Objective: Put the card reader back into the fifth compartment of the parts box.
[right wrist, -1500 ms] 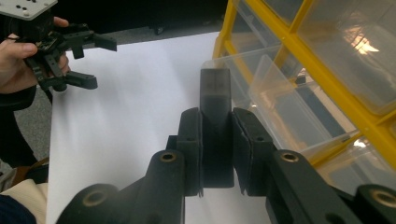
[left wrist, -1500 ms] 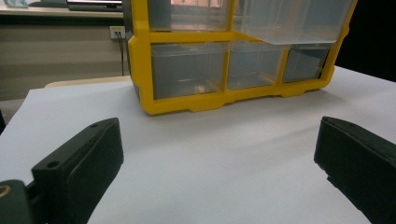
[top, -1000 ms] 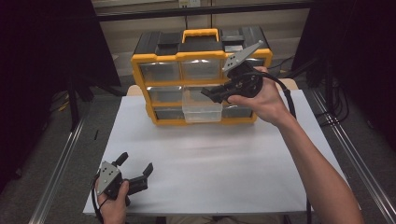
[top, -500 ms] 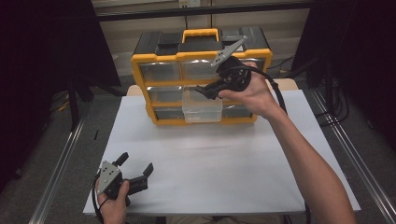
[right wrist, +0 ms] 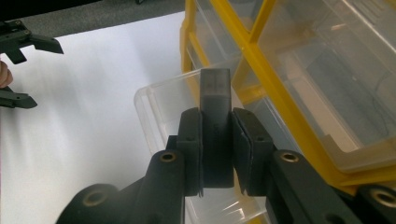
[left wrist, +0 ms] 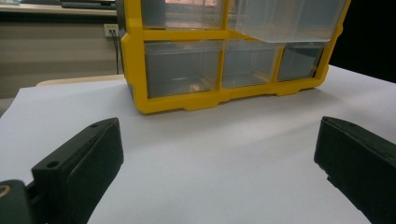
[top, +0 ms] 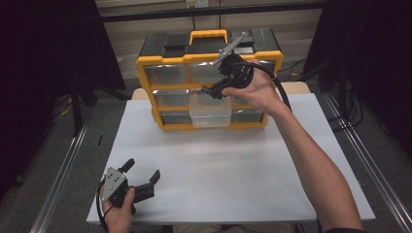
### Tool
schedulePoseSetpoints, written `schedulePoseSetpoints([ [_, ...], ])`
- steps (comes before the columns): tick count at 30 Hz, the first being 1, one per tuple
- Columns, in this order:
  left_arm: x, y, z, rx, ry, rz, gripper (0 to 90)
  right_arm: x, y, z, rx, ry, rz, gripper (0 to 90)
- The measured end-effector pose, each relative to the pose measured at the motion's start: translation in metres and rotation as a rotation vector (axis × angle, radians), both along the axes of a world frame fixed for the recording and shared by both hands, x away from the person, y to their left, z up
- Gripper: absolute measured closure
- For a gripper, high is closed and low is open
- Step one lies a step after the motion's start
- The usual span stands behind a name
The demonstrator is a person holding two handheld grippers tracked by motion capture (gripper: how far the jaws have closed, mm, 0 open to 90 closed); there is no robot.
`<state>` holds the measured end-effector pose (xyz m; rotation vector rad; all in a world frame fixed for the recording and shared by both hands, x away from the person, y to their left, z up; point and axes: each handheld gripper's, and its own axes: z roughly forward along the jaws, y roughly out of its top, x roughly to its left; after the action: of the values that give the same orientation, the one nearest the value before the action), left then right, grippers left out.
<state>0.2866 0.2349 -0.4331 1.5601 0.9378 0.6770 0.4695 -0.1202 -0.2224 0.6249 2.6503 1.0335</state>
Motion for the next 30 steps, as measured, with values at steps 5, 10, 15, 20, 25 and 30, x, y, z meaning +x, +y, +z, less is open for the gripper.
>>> schedulePoseSetpoints([
  [5,0.000,0.000,0.000,0.000,0.001,-0.001,1.5,0.008,0.002,-0.006,-0.023,0.028,-0.016,73.7],
  [10,0.000,0.000,0.000,0.003,0.000,0.003,1.5,0.012,0.004,-0.009,-0.035,0.047,-0.023,73.7],
  [15,0.000,0.000,0.000,0.008,0.002,-0.002,1.5,0.014,0.008,-0.014,-0.055,0.060,-0.017,73.7],
  [20,0.000,0.000,0.000,0.006,0.003,-0.005,1.5,0.015,0.012,-0.017,-0.081,0.063,-0.017,73.7],
  [25,0.000,0.000,0.000,0.005,0.000,-0.006,1.5,0.018,0.015,-0.025,-0.139,0.074,-0.026,73.7],
  [30,0.000,0.000,0.000,0.006,0.002,-0.005,1.5,0.020,0.017,-0.028,-0.141,0.081,-0.025,73.6],
])
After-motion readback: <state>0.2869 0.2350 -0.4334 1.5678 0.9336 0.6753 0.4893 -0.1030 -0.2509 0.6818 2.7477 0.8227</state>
